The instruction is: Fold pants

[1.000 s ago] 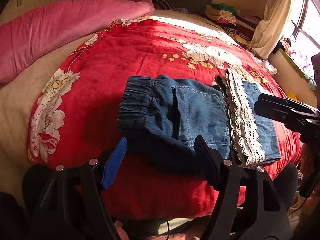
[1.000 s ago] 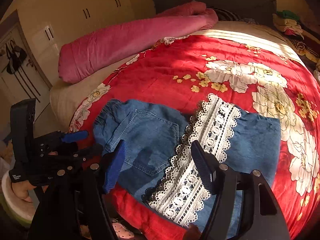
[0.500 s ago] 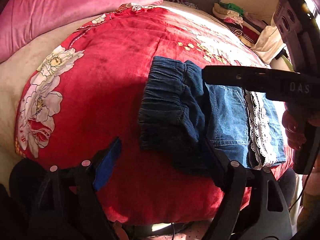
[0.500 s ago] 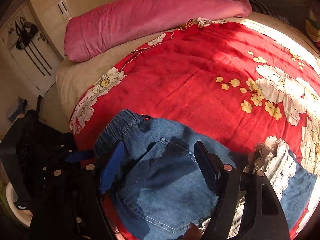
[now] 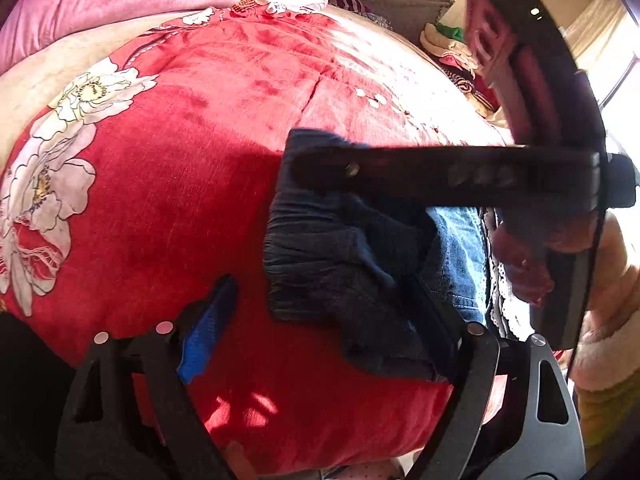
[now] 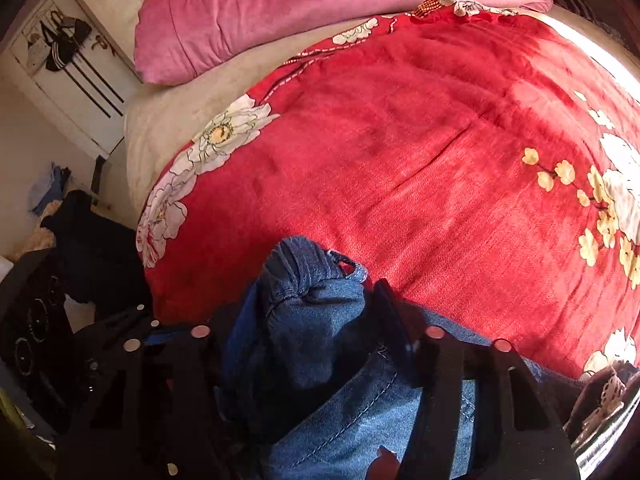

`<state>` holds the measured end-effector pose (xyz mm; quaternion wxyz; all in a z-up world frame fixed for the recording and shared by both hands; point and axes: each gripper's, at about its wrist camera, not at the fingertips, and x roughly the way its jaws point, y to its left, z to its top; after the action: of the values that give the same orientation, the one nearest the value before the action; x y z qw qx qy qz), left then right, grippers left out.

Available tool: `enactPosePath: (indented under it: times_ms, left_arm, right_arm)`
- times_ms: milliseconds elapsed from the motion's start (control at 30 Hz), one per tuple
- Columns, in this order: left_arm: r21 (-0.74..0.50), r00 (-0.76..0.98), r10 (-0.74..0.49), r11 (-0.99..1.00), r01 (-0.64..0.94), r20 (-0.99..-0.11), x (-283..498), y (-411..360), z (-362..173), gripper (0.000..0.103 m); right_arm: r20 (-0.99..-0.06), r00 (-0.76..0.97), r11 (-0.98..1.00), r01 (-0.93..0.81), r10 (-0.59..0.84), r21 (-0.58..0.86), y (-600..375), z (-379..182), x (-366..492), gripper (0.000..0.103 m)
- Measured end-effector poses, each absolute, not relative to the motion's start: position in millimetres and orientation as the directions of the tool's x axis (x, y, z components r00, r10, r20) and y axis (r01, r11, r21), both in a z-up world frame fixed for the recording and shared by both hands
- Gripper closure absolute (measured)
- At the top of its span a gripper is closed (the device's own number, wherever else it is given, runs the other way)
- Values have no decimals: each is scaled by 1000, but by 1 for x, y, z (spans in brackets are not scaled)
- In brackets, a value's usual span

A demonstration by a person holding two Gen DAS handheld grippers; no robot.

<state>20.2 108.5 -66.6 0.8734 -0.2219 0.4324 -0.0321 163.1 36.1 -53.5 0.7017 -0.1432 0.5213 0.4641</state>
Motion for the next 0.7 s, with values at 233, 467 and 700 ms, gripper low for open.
enactPosePath:
  times_ms: [233, 467, 700]
  left_arm:
    - [-451, 645, -284, 886, -105, -709, 32, 105, -69, 52]
    - [-492, 678, -330, 869, -54, -657, 27, 95, -44, 59]
    - [-433, 697, -326, 901, 24, -639, 25, 59, -9, 59]
  right_arm:
    - [-844, 36, 527, -795, 535, 300, 26, -44, 159, 69]
    - [-777, 62, 507, -789, 627, 347, -6, -10, 157, 70]
    - [-709, 104, 500, -779, 698, 378, -59, 22, 154, 70]
